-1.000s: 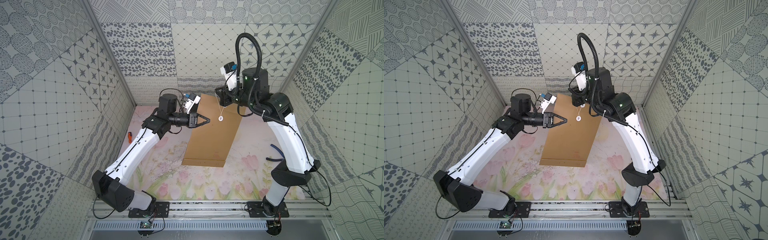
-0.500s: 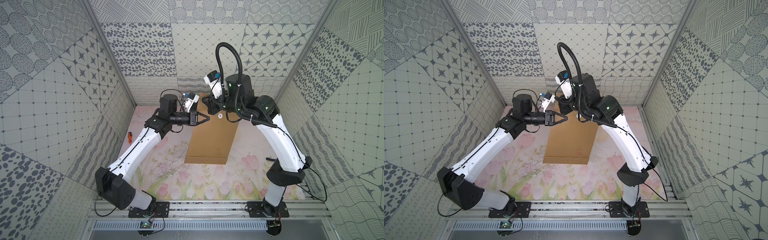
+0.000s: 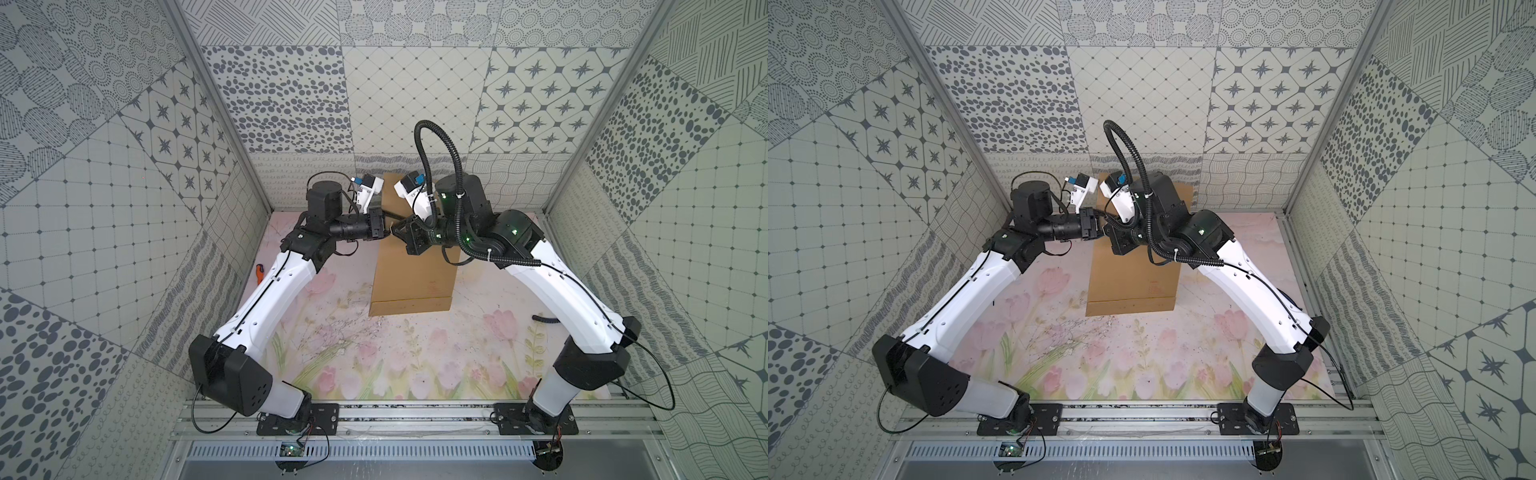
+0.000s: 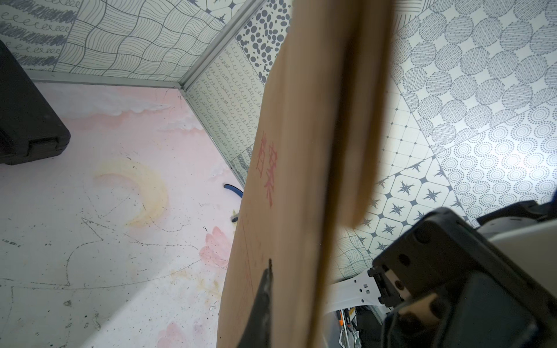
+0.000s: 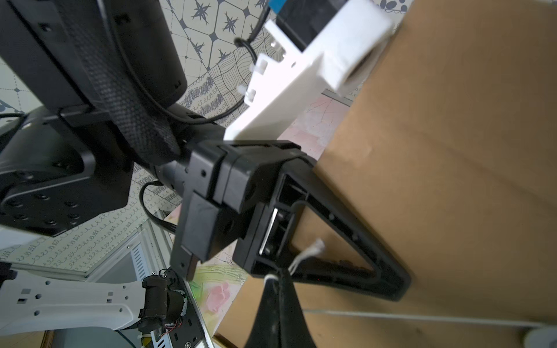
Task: Close the mouth of the file bag
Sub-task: Close the file bag.
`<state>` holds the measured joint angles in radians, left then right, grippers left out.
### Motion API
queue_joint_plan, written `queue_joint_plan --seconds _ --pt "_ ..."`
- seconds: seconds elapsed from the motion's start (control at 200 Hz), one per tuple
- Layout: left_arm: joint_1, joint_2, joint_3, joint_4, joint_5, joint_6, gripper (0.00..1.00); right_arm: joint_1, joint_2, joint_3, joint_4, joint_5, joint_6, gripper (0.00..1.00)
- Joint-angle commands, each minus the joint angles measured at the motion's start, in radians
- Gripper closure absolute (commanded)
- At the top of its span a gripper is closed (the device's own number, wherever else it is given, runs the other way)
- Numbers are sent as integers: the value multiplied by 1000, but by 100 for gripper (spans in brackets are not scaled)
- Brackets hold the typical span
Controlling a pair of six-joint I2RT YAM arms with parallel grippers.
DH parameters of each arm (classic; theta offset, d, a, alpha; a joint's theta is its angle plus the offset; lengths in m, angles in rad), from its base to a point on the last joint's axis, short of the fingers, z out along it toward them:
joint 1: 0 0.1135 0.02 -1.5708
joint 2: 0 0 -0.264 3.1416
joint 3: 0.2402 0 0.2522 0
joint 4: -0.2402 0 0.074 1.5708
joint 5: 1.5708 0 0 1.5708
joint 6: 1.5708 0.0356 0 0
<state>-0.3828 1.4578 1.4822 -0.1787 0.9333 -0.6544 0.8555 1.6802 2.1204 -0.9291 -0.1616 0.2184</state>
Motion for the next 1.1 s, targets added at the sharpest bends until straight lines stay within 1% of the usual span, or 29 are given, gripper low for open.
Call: queue_joint_plan --seconds 0.0,0.285,0.525,0.65,0.876,1.096 --pt "22 -8 34 77 7 -25 100 10 -61 -58 99 -36 32 100" --pt "38 1 101 29 11 4 100 8 -138 -208 164 -55 69 100" --pt "52 -3 114 27 9 4 100 5 -199 -346 212 -62 103 100" --pt "58 -9 121 27 9 -1 100 -13 -237 -430 239 -63 126 100" --pt "58 -13 124 41 12 -11 100 -54 -282 -509 268 -66 148 100" --pt "58 -22 125 47 29 -19 100 -100 -292 -556 289 -87 154 100"
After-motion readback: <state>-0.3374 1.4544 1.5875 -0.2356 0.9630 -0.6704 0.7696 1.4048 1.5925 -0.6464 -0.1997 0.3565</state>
